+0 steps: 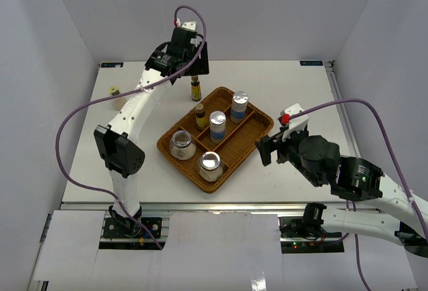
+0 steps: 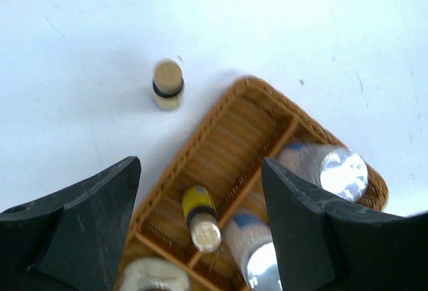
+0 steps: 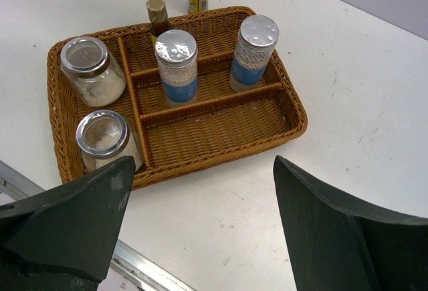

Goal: Organize the condiment bottles

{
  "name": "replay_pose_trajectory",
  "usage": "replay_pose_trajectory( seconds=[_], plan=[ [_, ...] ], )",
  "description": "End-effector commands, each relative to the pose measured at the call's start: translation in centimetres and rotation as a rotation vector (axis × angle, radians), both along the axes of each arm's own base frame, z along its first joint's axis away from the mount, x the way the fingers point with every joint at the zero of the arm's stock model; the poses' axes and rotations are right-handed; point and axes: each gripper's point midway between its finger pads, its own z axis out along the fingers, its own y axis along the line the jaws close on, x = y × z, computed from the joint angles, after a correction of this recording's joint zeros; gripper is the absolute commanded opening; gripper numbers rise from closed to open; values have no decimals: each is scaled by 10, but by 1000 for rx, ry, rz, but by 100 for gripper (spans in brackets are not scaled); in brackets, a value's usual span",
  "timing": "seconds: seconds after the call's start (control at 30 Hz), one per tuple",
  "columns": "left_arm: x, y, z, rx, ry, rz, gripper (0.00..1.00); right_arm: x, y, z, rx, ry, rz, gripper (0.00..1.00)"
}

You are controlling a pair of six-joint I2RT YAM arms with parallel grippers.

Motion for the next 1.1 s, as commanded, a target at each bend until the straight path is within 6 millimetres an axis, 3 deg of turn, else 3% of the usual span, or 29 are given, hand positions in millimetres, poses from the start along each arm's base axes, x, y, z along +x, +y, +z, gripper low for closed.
replay_pose_trajectory(
  seconds=[0.0, 0.3, 0.43, 1.07],
  plan=[
    [35, 18, -25, 19, 43, 6, 82, 6, -8, 19, 29, -43, -49, 90],
    [69, 14, -49, 10, 29, -80, 80, 9, -13, 19, 24, -59, -79, 90],
    [78, 11, -71, 33, 47, -93, 78, 10, -13, 17, 24, -59, -81, 90],
    [97, 5, -116, 66, 63, -111, 63, 14, -33, 20, 50, -112, -152, 90]
  ],
)
